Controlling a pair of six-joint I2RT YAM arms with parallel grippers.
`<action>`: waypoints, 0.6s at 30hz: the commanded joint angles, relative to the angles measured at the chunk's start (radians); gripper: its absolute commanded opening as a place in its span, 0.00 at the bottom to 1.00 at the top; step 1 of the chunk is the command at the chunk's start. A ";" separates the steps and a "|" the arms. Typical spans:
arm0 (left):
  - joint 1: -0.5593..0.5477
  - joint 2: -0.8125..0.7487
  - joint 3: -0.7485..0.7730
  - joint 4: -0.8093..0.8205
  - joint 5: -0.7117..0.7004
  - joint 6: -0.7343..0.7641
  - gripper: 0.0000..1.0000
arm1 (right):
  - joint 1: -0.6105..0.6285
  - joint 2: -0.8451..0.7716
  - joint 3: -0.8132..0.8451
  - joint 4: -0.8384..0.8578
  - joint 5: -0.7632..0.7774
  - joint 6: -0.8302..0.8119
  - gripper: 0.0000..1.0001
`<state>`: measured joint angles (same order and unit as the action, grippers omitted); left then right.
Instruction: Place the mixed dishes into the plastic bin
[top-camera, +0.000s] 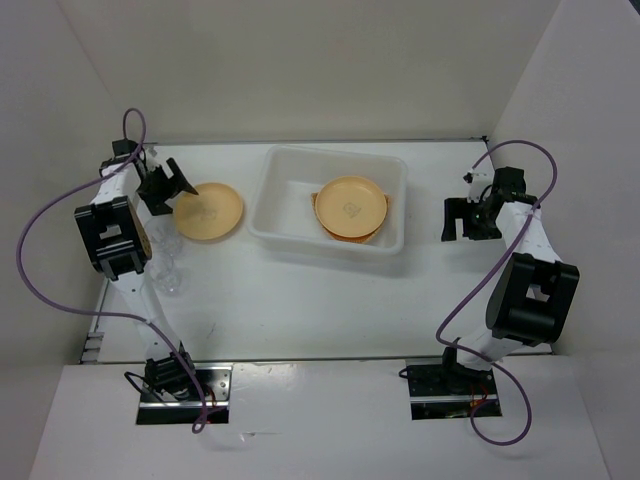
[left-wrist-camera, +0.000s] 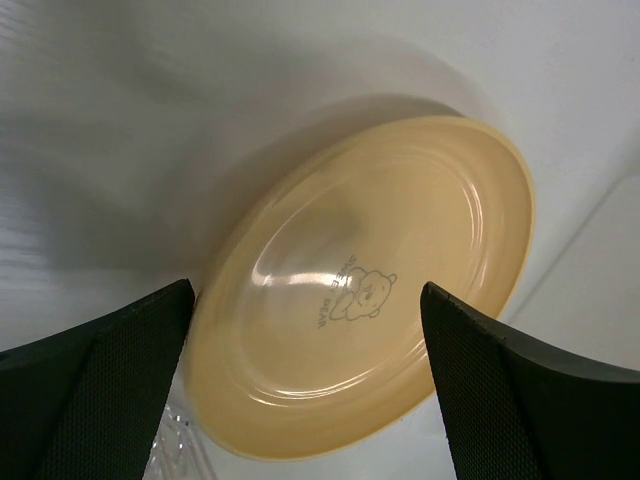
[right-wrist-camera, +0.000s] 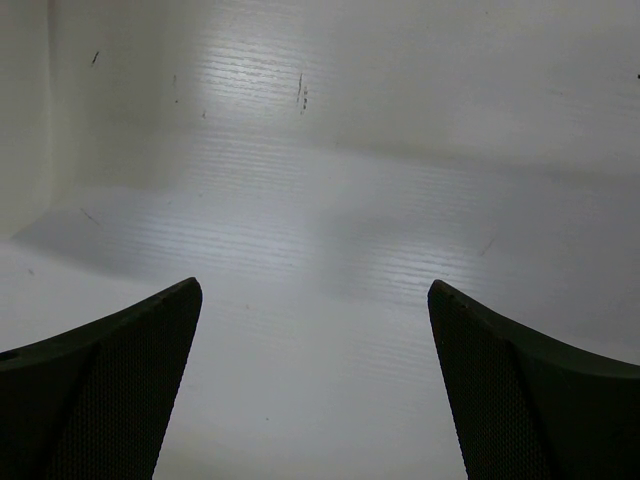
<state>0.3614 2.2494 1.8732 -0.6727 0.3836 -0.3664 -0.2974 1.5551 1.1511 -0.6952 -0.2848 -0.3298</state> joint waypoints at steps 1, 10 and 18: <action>0.004 0.026 -0.031 0.012 0.093 0.018 1.00 | 0.000 -0.017 0.024 0.005 -0.036 0.006 0.98; 0.004 0.035 -0.071 0.065 0.253 0.018 0.85 | 0.000 -0.017 0.024 0.005 -0.036 0.017 0.98; 0.004 0.044 -0.101 0.087 0.305 0.000 0.05 | 0.000 -0.017 0.024 0.014 -0.036 0.026 0.98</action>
<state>0.3614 2.2745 1.7813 -0.6098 0.6289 -0.3763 -0.2974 1.5551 1.1515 -0.6956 -0.3042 -0.3161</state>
